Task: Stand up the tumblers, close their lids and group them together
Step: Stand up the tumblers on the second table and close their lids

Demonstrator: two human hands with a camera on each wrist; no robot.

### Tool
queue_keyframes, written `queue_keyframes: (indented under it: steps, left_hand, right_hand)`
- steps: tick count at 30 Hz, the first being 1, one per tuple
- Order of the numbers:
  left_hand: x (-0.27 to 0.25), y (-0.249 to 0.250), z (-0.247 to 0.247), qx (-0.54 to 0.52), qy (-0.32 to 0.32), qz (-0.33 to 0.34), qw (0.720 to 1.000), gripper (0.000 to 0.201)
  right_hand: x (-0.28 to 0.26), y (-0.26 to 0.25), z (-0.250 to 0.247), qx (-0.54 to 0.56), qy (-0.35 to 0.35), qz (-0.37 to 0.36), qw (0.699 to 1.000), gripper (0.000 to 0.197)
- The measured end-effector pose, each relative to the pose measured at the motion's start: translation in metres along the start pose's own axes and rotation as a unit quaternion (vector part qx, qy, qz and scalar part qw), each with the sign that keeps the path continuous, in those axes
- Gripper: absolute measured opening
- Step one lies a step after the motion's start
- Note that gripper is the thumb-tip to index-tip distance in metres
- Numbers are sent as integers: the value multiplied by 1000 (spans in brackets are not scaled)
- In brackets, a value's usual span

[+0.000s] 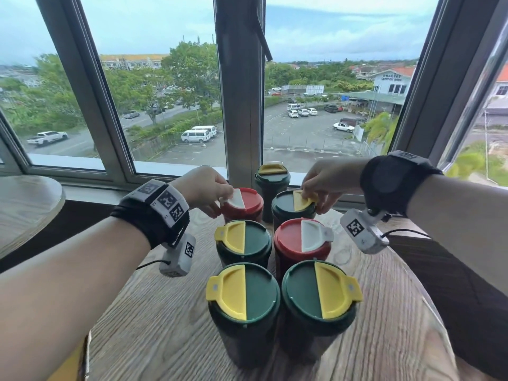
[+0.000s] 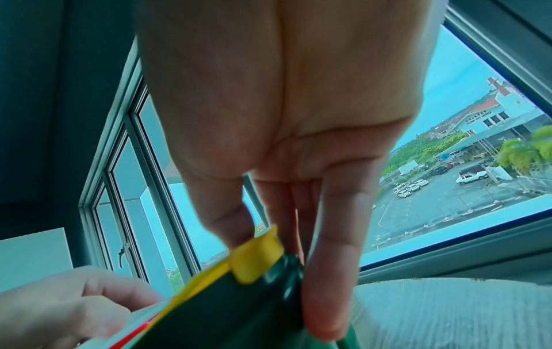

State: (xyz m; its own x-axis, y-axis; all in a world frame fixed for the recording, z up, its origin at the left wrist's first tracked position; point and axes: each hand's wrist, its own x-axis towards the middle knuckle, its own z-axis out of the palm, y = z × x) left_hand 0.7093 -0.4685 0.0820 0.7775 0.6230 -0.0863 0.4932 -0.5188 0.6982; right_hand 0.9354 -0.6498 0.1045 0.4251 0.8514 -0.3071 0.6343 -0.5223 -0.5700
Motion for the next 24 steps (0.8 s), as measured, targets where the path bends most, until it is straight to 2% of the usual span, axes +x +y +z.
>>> queue_keyframes:
  steps: [7,19,21,24]
  left_hand:
    - [2,8,6,31,14,26,999,20]
    - [-2,-2,11,26,29,31,999,23]
    - [-5,-5,10,27,24,32,999,26]
    - [-13,-11,8,63,31,63,996,33]
  right_hand:
    - [1,-7,6,13,21,4,1000,16]
    - [-7,-5,9,-4,31,-4,999,25]
    - [-15,-5,9,-34,39,-14,999,23]
    - [-35,-4,6,-147,117,-77,979,28]
